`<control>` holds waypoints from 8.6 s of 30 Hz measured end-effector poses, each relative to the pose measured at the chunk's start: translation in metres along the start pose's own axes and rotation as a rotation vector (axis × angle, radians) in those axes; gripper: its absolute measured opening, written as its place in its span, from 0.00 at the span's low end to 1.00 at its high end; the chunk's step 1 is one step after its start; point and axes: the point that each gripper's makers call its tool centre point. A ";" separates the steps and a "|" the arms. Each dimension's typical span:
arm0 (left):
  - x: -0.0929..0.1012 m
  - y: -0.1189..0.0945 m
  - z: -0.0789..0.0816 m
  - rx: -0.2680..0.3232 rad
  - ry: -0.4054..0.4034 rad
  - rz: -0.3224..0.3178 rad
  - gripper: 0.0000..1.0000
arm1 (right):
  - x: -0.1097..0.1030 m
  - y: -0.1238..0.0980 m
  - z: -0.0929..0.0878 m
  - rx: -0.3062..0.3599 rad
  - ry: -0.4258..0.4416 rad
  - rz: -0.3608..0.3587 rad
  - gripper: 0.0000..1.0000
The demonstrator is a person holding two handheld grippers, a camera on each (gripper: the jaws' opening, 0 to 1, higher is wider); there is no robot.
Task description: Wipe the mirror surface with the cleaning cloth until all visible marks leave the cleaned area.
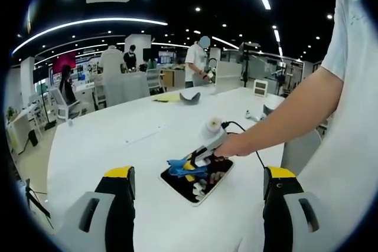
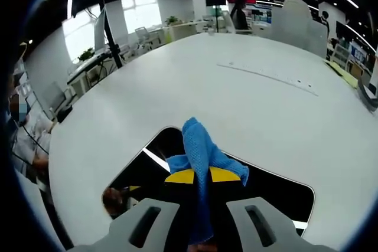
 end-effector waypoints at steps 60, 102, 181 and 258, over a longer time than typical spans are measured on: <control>0.006 -0.002 -0.009 -0.033 -0.024 -0.030 0.99 | -0.003 0.012 0.009 -0.010 0.020 0.016 0.02; 0.019 -0.016 -0.016 -0.028 -0.033 -0.025 0.99 | -0.038 0.006 0.000 -0.020 -0.069 0.075 0.03; 0.056 -0.060 -0.043 -0.007 0.000 -0.050 0.99 | -0.107 -0.030 -0.036 0.017 -0.069 0.074 0.03; 0.073 -0.021 -0.035 -0.034 -0.048 0.006 0.99 | -0.122 -0.087 0.021 0.208 -0.070 0.231 0.03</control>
Point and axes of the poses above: the point that each gripper's makers call its tool centre point, and the gripper's own axes: y roughly forward along the fingers, x roughly to its right, z roughly out of its top, and after that the axes turned 6 degrees about x, right-handed
